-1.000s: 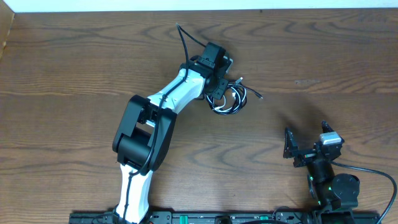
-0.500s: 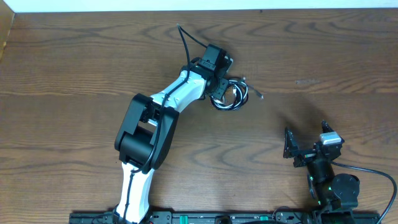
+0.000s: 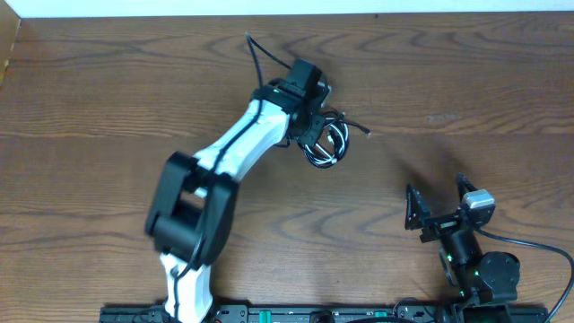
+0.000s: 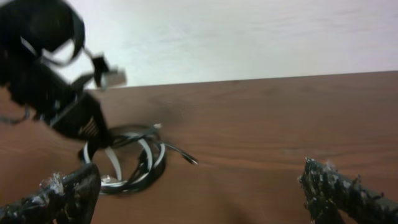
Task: Untangle cables
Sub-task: 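Grasp the cable bundle with the left gripper and lift it, then reach the right gripper to the lifted bundle and grasp a black cable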
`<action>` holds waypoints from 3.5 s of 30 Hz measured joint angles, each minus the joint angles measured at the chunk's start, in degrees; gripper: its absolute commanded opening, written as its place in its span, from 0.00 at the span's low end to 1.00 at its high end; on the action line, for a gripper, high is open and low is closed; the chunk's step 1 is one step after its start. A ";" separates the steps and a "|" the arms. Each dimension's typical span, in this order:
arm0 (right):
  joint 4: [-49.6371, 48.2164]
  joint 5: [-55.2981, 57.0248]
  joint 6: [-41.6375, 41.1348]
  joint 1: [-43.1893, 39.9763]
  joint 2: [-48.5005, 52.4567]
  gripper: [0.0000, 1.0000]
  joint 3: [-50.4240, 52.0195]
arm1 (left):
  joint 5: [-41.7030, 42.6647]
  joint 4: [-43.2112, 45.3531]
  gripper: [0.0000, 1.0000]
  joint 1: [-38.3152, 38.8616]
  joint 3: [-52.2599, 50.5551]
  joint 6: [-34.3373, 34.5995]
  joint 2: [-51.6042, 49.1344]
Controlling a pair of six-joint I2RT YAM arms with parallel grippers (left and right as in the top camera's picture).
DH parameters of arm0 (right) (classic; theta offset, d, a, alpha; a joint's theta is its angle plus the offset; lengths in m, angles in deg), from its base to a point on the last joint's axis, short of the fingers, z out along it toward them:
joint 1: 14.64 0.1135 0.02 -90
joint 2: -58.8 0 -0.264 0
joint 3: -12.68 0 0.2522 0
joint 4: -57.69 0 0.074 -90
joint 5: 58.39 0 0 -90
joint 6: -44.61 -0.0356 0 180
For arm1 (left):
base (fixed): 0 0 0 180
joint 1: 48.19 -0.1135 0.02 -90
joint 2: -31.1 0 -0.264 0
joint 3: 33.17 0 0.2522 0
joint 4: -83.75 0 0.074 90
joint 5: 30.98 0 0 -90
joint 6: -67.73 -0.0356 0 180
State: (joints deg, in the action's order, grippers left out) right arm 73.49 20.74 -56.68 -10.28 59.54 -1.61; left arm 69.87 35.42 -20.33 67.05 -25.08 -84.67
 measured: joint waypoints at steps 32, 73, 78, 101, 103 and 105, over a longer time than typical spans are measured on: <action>1.55 -25.64 -14.29 0.00 55.78 0.45 -31.17 | 26.88 -6.49 0.07 -0.98 0.02 10.71 19.43; -13.70 -20.90 -38.12 7.61 71.60 0.37 -31.21 | 41.46 -5.29 0.08 -2.51 0.02 14.84 19.43; -17.03 -23.52 -37.62 7.65 71.73 0.39 -31.26 | 41.79 -5.33 0.07 -2.51 0.02 14.84 19.41; -19.56 -13.29 -36.28 8.76 74.12 0.47 -31.26 | 41.42 -8.09 0.07 2.21 0.02 16.70 19.39; -19.87 -12.81 -35.65 8.81 74.20 0.47 -31.26 | 41.35 -8.07 0.07 2.71 0.02 17.09 19.39; -20.04 -12.50 -34.82 8.81 74.20 0.47 -31.26 | 41.64 -7.80 0.07 2.99 0.02 17.46 19.39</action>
State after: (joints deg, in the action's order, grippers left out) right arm 53.45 8.24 -91.50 -1.47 133.74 -32.87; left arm 111.51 27.62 -17.33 67.07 -7.61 -65.28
